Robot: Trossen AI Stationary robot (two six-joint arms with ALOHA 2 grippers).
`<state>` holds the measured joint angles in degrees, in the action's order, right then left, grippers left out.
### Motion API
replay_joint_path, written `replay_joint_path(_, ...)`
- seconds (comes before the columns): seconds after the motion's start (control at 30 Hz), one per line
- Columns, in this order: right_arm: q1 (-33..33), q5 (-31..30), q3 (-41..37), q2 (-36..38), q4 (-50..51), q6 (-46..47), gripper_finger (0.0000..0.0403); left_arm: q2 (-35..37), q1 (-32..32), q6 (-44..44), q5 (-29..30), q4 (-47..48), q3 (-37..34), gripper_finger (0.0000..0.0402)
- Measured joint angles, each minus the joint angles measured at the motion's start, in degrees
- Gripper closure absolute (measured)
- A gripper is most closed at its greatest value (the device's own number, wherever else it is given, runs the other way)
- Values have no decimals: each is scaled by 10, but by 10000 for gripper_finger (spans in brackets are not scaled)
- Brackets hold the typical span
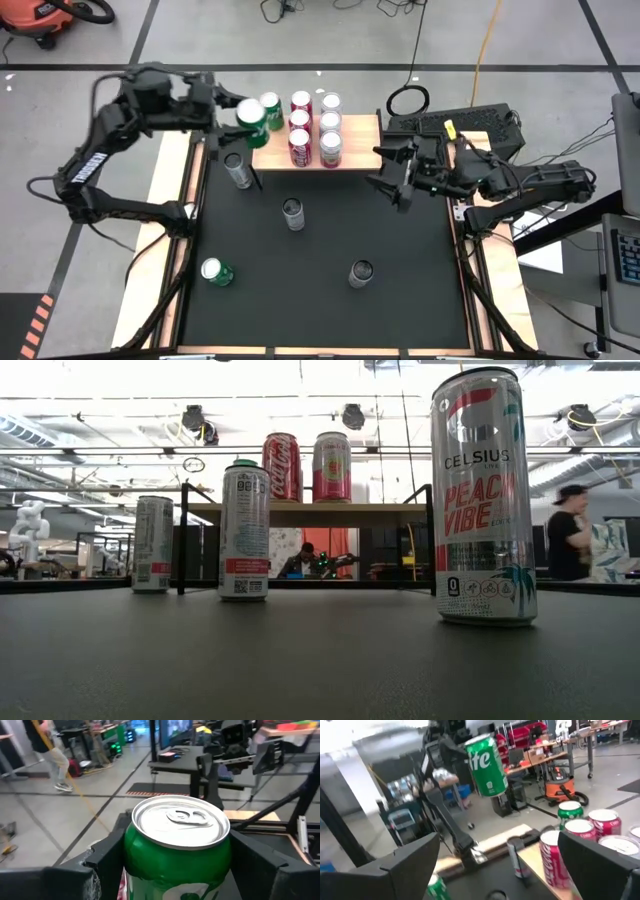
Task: Place canned beverage on shelf
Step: Put the top green soda can on the shelf aligned with the other green soda can
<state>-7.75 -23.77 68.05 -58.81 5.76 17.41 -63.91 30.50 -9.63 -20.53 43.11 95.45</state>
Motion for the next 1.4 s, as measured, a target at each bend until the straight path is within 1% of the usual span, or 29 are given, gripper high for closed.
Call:
replay_joint_path(0.1, -1, 1, 0, -10, 32, -16, 17, 7, 0, -7, -21, -63, -59, 118)
replay_joint_path(0.2, -5, 18, -6, -30, 42, -34, 17, 16, 0, -27, -22, -99, -108, 118)
replay_joint_path(0.27, -12, 34, -27, -45, 11, -48, 17, 21, 0, -33, -26, -134, -140, 118)
replay_joint_path(0.37, -27, 56, -80, -68, -75, -72, 17, 28, 0, -33, -32, -178, -190, 118)
replay_joint_path(0.53, -58, 59, -156, -88, -164, -96, 17, 42, 3, -28, -28, -222, -246, 118)
replay_joint_path(0.67, -82, 58, -191, -92, -188, -96, 17, 46, 3, -28, -22, -215, -255, 118)
replay_joint_path(0.83, -118, 57, -211, -93, -215, -116, 17, 60, 2, -32, -38, -217, -255, 118)
replay_joint_path(0.97, -149, 57, -214, -92, -269, -123, 17, 78, 2, -19, -37, -209, -255, 118)
replay_joint_path(1.1, -176, 56, -214, -92, -290, -124, 17, 97, 2, -12, -34, -222, -254, 118)
replay_joint_path(1.27, -192, 20, -214, -92, -288, -134, 17, 111, 2, -13, -33, -217, -254, 118)
replay_joint_path(1.4, -201, -2, -214, -93, -287, -136, 17, 112, 3, -42, -34, -216, -254, 118)
